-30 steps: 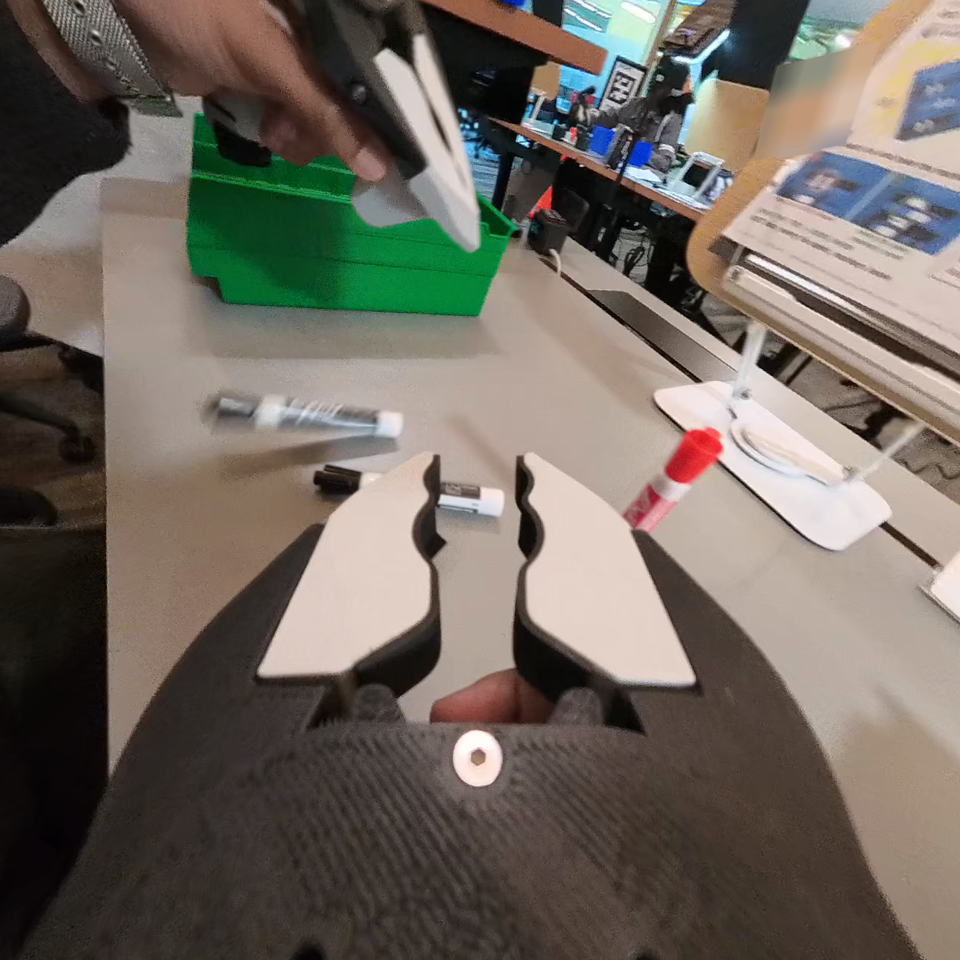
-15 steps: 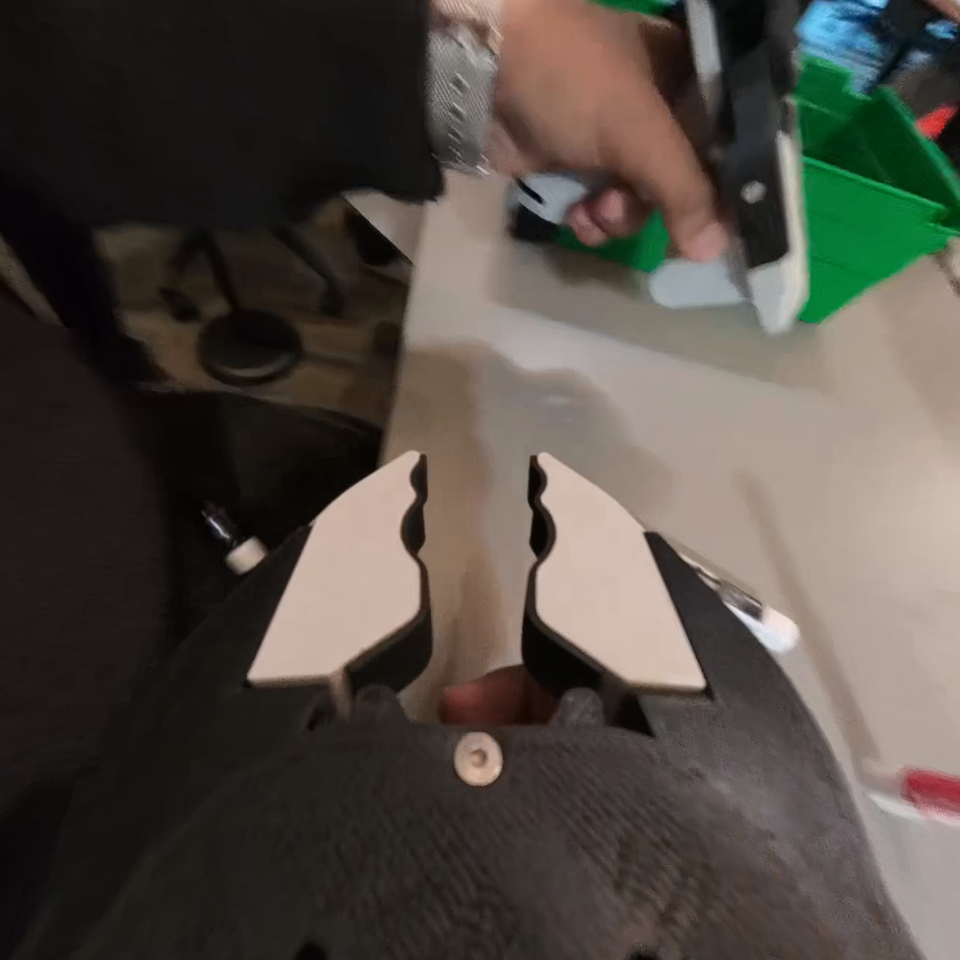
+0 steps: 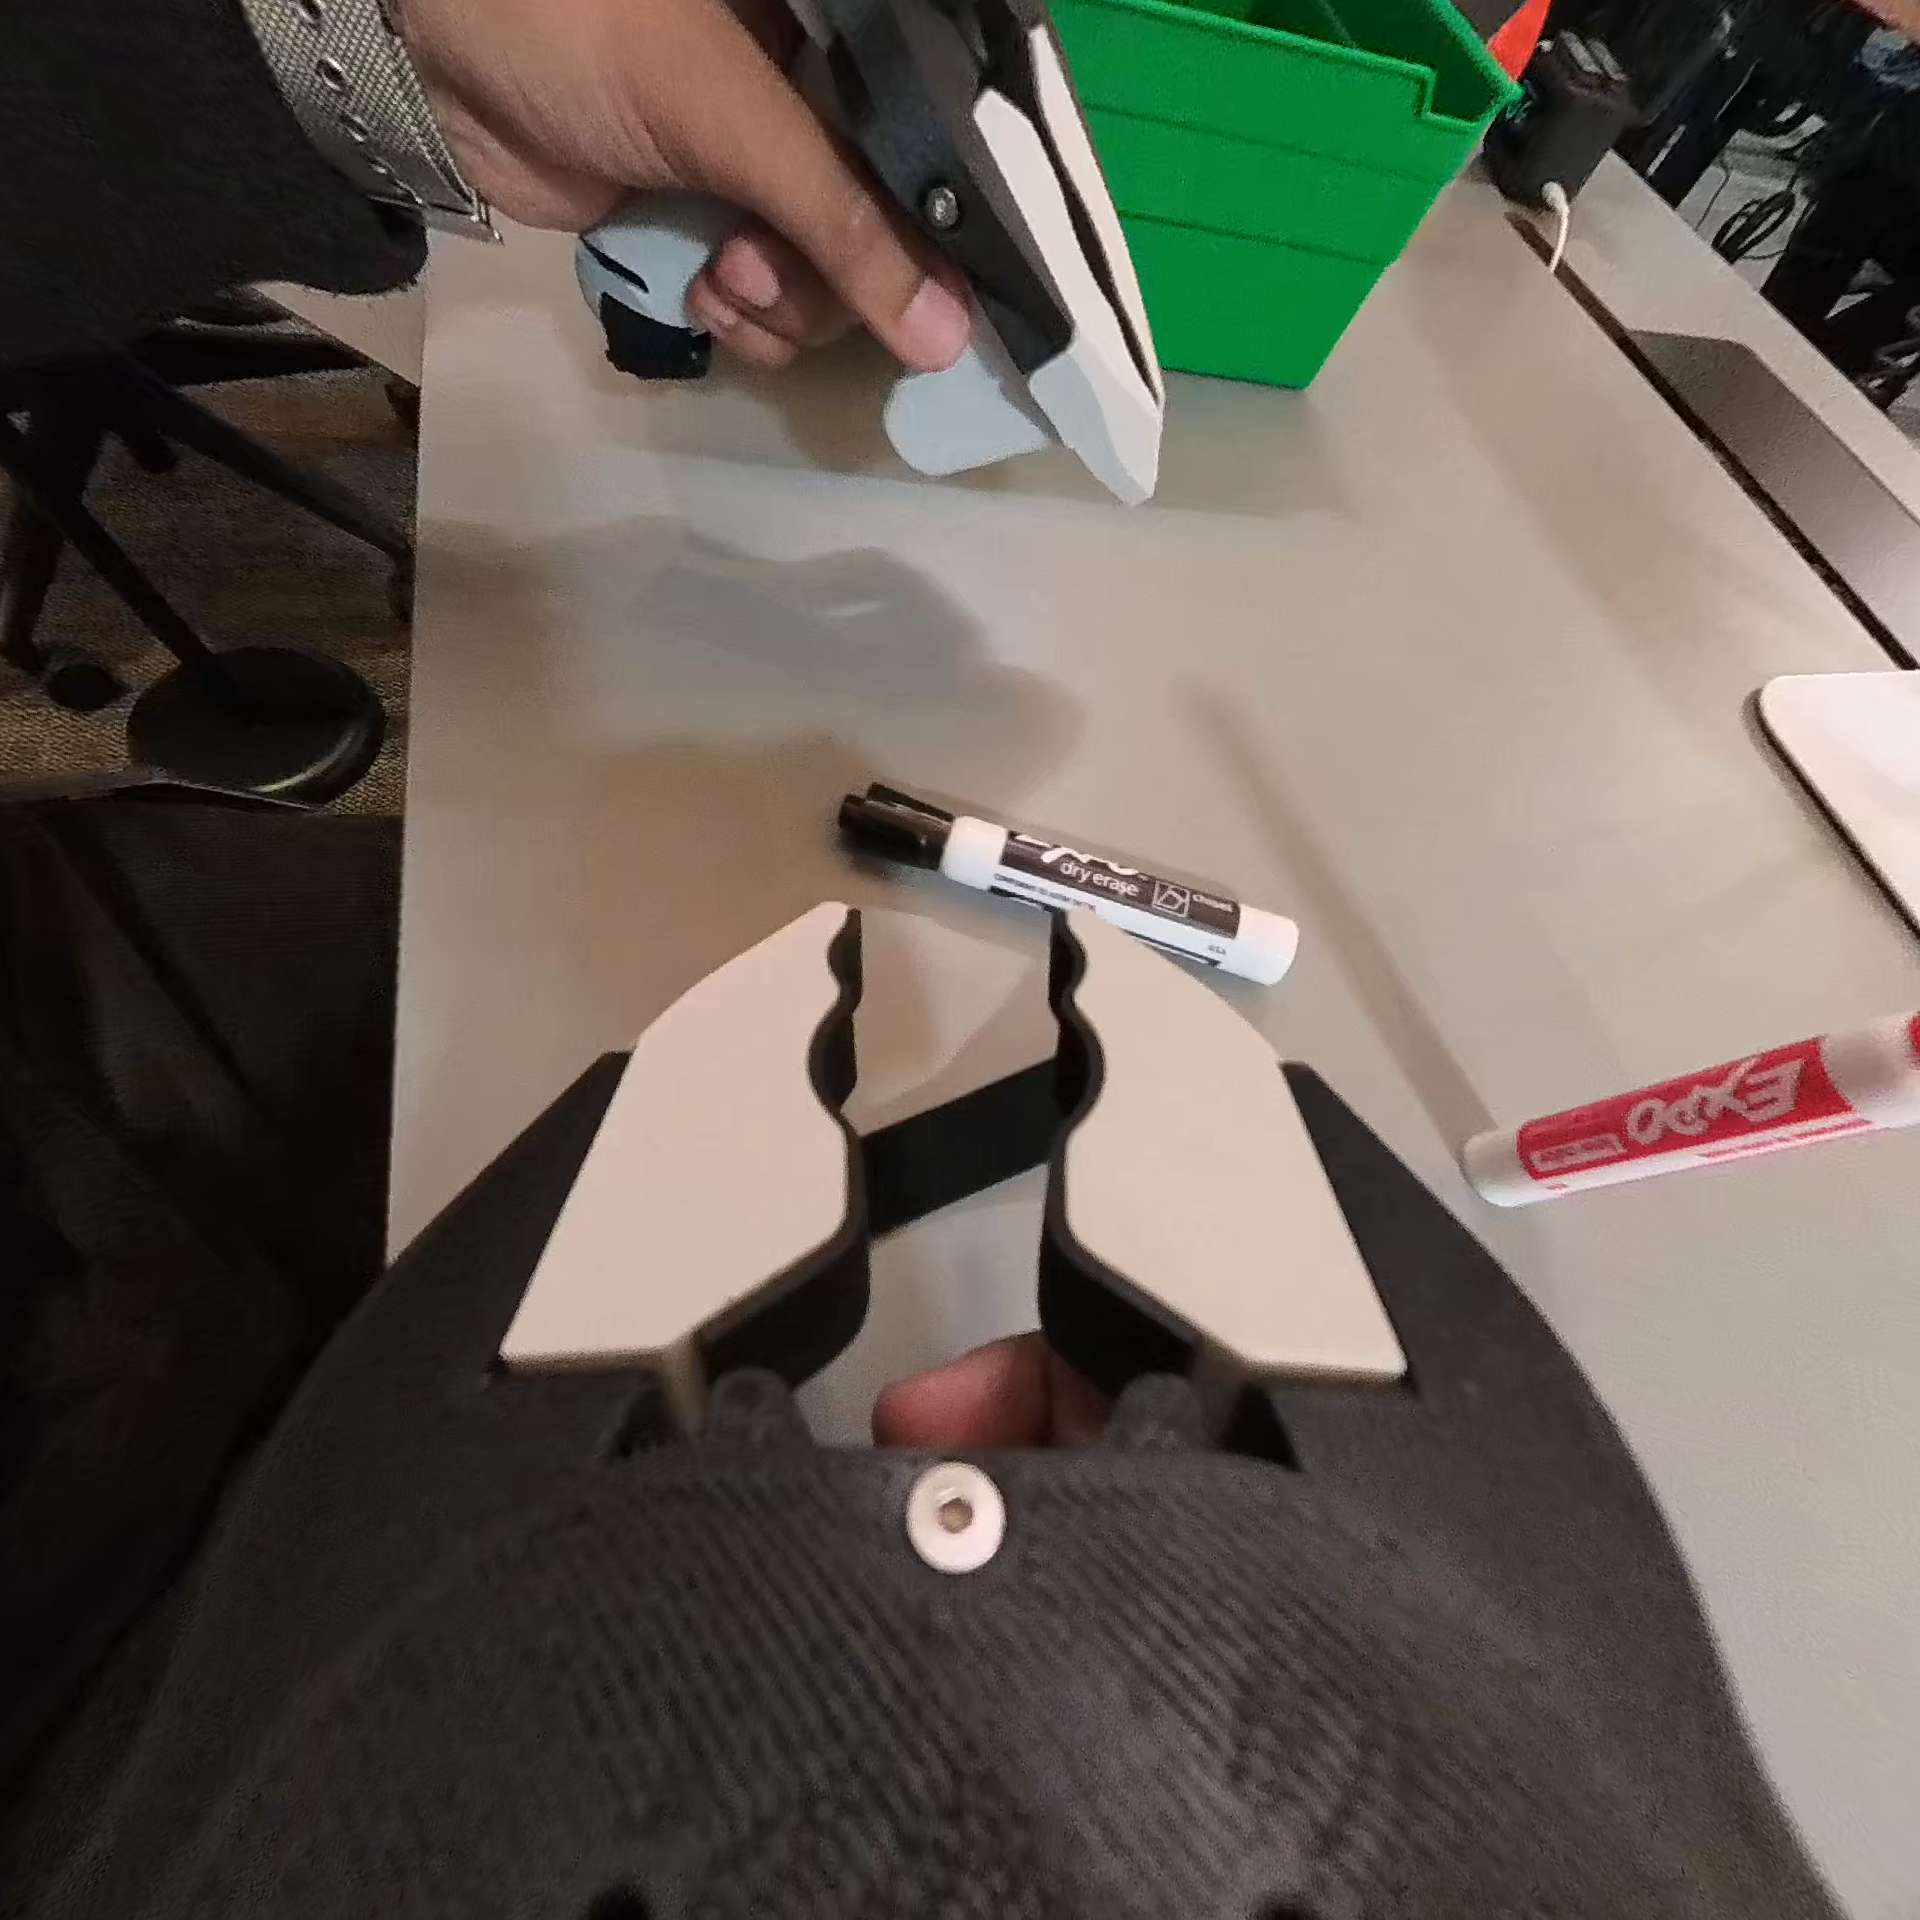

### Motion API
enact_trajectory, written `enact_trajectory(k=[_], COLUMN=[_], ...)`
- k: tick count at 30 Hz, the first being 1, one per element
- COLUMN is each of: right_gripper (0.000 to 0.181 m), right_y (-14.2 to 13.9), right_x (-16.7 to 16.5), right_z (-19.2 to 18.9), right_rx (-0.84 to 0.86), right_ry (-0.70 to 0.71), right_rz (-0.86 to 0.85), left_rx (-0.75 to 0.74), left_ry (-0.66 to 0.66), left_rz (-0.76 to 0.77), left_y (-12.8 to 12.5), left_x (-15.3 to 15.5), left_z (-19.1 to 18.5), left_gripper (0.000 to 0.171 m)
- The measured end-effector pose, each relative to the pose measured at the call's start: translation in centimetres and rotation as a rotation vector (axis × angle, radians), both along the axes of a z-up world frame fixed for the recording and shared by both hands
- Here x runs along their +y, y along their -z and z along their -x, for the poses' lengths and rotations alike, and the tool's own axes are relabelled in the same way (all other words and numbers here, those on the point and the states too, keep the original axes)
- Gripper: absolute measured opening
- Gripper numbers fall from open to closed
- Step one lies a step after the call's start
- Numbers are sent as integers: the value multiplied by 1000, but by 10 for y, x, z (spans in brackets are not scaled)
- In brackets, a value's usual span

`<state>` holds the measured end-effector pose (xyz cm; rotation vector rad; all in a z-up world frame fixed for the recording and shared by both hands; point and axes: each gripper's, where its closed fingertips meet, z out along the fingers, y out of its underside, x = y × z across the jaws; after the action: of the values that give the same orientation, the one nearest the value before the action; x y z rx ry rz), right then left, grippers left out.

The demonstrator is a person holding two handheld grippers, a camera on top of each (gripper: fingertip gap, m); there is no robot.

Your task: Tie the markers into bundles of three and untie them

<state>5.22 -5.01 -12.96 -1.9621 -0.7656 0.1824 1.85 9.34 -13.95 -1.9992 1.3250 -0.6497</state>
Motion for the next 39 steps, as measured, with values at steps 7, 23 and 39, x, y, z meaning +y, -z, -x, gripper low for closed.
enact_trajectory(k=[7,23,39], right_gripper=[35,35,39], right_y=[6,8,-15], right_x=[1,10,6], right_z=[-7,-17,-10], right_rx=[-28,-62,-301], right_ry=[49,104,59], right_rz=[12,-19,-282], left_rx=[-5,332,356], left_ry=[8,333,510], left_rz=[32,27,92], left_y=[3,48,7], left_x=[-3,-101,-118], left_z=[-2,-17,0], left_gripper=[3,52,19])
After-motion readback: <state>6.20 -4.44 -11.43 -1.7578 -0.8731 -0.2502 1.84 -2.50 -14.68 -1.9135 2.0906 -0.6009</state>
